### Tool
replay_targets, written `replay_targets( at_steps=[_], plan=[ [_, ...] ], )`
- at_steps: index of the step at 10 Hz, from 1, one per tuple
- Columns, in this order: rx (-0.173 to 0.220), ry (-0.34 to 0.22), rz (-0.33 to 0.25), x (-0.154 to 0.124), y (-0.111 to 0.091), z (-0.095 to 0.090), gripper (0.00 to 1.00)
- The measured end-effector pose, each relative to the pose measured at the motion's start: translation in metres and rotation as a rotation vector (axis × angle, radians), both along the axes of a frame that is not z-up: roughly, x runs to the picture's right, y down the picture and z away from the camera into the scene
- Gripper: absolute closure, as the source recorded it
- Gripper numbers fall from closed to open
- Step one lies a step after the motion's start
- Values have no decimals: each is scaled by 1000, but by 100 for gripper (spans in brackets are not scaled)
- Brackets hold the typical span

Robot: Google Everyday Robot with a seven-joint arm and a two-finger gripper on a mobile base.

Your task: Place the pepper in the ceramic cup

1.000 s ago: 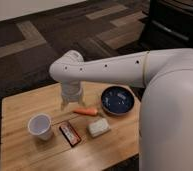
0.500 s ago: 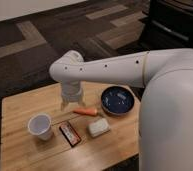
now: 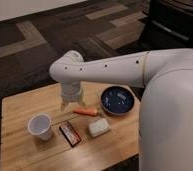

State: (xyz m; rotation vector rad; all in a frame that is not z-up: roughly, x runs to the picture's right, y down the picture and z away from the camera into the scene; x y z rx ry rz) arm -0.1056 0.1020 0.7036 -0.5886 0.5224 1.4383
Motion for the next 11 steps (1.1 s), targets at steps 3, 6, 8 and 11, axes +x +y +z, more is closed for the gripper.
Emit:
replay_targets(
  at_steps=[3,6,8,11],
  plan=[
    [26,23,-87,15,-4,-2,35],
    [41,-23,-264,28,-11,-6,35],
    [33,-127,-429,36,-16,-8,35],
    [-44,-298,-658,61,-25,-15,35]
  ],
)
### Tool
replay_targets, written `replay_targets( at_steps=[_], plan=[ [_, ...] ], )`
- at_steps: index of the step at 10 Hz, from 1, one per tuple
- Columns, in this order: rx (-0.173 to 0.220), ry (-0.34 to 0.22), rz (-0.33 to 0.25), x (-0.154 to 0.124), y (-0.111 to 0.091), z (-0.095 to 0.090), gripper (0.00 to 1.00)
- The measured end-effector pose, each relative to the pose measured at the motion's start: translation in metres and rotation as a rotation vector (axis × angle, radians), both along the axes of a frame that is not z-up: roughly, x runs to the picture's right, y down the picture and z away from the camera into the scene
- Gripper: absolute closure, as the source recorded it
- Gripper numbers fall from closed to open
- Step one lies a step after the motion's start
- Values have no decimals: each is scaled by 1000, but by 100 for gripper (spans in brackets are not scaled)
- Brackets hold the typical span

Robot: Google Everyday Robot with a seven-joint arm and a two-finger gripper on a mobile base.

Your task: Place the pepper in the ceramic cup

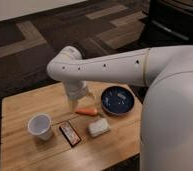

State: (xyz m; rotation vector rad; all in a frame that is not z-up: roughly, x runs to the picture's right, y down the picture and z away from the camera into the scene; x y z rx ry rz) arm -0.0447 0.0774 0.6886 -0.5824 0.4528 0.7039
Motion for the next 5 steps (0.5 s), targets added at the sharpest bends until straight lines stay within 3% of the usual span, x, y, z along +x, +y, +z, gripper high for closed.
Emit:
replay_targets(
  at_steps=[2,5],
  plan=[
    [-41,-22,-77,20,-7,0,35],
    [-47,-24,-84,21,-6,0,35]
  ],
)
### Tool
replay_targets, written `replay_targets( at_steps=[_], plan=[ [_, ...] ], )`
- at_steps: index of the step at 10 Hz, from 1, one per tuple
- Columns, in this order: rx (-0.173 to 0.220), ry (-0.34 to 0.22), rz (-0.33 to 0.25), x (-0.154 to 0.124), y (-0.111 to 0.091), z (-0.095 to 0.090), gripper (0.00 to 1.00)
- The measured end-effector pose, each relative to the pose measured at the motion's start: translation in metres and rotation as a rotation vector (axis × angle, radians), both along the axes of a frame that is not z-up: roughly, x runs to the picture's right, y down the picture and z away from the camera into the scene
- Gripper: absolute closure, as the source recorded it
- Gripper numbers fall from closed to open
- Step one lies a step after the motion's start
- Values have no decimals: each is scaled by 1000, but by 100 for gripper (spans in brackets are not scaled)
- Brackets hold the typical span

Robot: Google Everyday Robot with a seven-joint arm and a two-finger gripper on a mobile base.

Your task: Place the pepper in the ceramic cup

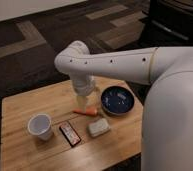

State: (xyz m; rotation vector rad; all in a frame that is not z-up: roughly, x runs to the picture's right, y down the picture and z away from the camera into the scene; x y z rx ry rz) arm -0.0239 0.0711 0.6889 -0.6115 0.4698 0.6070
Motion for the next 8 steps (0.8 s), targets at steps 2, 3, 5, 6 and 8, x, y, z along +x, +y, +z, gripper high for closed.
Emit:
replay_targets(
  at_steps=[2,3,5,6,8],
  plan=[
    [0,0,0,0,0,0,35],
    [-1,0,-2,0,0,0,35],
    [-29,-30,-104,1,4,7,35],
    [-40,-45,-162,7,4,11,35],
    [-46,-116,-291,9,2,21,35]
  ],
)
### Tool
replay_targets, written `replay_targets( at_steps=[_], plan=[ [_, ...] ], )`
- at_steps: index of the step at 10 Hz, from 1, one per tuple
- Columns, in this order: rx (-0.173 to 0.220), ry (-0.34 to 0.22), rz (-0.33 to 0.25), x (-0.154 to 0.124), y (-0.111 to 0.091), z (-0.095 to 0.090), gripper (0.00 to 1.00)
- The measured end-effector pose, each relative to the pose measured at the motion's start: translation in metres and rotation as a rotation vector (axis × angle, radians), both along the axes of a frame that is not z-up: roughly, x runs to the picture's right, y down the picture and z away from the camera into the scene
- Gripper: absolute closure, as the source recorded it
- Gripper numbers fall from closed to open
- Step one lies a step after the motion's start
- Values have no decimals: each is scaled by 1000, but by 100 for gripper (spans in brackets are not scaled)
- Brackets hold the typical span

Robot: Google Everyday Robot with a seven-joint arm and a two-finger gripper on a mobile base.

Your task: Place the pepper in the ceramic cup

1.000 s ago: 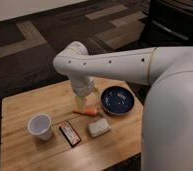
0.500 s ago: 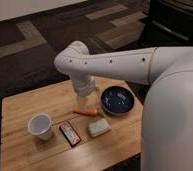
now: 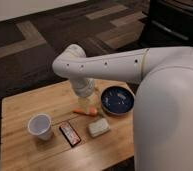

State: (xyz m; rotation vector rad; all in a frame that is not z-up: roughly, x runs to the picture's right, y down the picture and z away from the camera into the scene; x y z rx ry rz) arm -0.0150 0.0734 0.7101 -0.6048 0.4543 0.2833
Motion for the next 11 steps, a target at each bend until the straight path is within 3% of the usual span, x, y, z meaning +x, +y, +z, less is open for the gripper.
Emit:
replay_targets(
  at_steps=[2,4,7,11],
  plan=[
    [-12,-108,-102,-2,2,9,35],
    [-4,-217,-150,-5,5,21,35],
    [2,-345,-134,-9,9,42,35],
    [12,-411,-102,-13,12,70,35]
  ],
)
